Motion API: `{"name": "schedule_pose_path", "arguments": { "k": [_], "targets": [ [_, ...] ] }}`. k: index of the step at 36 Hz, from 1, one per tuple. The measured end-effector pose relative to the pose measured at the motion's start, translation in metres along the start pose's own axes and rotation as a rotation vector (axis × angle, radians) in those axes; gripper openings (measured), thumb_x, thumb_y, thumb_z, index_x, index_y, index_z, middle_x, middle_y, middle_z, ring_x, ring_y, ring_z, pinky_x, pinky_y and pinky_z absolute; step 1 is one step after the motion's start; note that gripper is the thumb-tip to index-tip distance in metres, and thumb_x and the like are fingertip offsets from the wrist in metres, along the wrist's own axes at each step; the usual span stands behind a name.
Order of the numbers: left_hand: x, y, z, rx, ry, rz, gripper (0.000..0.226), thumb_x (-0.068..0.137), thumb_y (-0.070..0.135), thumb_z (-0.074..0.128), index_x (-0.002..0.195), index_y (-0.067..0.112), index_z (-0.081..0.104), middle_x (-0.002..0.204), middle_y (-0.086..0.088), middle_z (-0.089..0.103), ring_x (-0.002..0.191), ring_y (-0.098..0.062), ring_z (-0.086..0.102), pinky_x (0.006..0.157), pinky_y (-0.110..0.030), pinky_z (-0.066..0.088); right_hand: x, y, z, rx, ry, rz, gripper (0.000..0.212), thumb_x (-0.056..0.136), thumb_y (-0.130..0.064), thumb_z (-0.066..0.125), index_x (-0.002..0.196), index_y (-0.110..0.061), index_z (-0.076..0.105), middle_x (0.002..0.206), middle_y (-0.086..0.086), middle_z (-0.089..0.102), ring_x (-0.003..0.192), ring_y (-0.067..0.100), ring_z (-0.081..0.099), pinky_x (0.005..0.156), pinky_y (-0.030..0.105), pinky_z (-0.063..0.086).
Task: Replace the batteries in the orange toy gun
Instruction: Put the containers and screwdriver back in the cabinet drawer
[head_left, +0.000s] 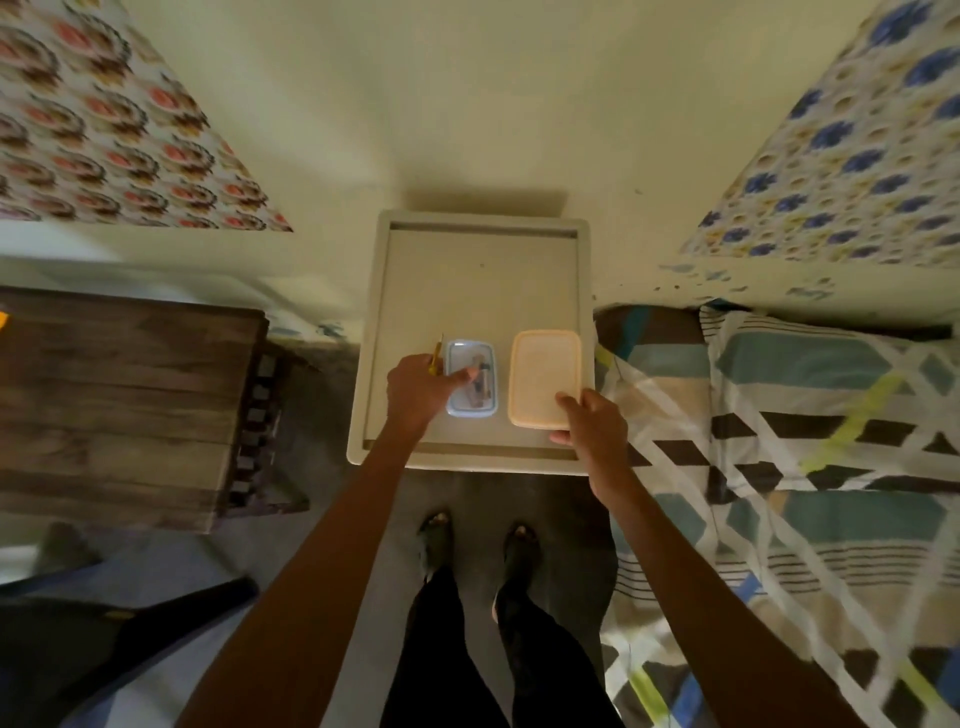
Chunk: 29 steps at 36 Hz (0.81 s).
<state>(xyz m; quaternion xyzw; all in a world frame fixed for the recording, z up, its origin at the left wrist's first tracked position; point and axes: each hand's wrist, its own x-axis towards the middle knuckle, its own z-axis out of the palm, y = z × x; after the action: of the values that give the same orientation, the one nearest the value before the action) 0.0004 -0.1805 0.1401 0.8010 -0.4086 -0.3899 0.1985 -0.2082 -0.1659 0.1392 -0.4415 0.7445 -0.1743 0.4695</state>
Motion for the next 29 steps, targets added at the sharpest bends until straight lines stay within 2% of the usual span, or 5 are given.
{"name": "schedule_pose_path", "arguments": {
  "k": [8, 11, 13, 22, 29],
  "targets": [
    [0.011, -0.014, -0.002, 0.108, 0.091, -0.03, 0.048, 0.077, 0.059, 0.069, 0.089, 0.012, 0.066, 0.081, 0.004, 0.062, 0.071, -0.011, 0.058, 0.057, -0.016, 0.034, 0.0, 0.002, 0.006, -0.023, 0.038, -0.115, 0.032, 0.092, -0.033, 0.061, 0.107, -0.005, 0.06, 0.108, 0.012, 0.065, 0.101, 0.025, 0.064, 0.087, 0.036, 0.055],
    [0.008, -0.018, -0.006, 0.076, 0.116, -0.035, 0.035, 0.096, 0.035, 0.05, 0.102, 0.005, 0.066, 0.095, -0.01, 0.065, 0.085, -0.022, 0.059, 0.072, -0.025, 0.035, -0.002, 0.0, 0.008, 0.028, 0.072, -0.089, 0.028, 0.094, -0.037, 0.056, 0.102, -0.01, 0.06, 0.095, 0.008, 0.065, 0.089, 0.029, 0.067, 0.074, 0.035, 0.058],
    [0.007, -0.022, -0.007, 0.094, 0.175, -0.009, 0.031, 0.099, 0.018, 0.041, 0.108, -0.001, 0.064, 0.104, -0.018, 0.065, 0.097, -0.031, 0.061, 0.077, -0.028, 0.037, -0.006, 0.0, 0.01, -0.04, 0.134, -0.142, 0.033, 0.096, -0.037, 0.053, 0.11, -0.007, 0.059, 0.1, 0.008, 0.062, 0.094, 0.023, 0.064, 0.068, 0.017, 0.049],
    [-0.006, -0.031, -0.011, 0.132, 0.399, 0.066, 0.019, 0.089, 0.01, 0.055, 0.096, 0.005, 0.071, 0.095, -0.013, 0.069, 0.089, -0.028, 0.065, 0.069, -0.027, 0.044, -0.035, 0.018, 0.013, -0.16, 0.478, -0.312, 0.035, 0.095, -0.031, 0.054, 0.124, -0.011, 0.053, 0.118, 0.011, 0.058, 0.106, 0.022, 0.057, 0.084, 0.027, 0.045],
    [-0.003, -0.045, -0.011, 0.11, 0.336, 0.165, 0.033, 0.088, 0.031, 0.066, 0.109, 0.007, 0.059, 0.108, -0.011, 0.06, 0.1, -0.027, 0.058, 0.076, -0.027, 0.04, -0.067, 0.049, 0.021, -0.272, 0.357, -0.492, 0.016, 0.091, -0.02, 0.061, 0.107, -0.018, 0.061, 0.106, 0.001, 0.064, 0.102, 0.017, 0.06, 0.089, 0.027, 0.048]
  ]
}}
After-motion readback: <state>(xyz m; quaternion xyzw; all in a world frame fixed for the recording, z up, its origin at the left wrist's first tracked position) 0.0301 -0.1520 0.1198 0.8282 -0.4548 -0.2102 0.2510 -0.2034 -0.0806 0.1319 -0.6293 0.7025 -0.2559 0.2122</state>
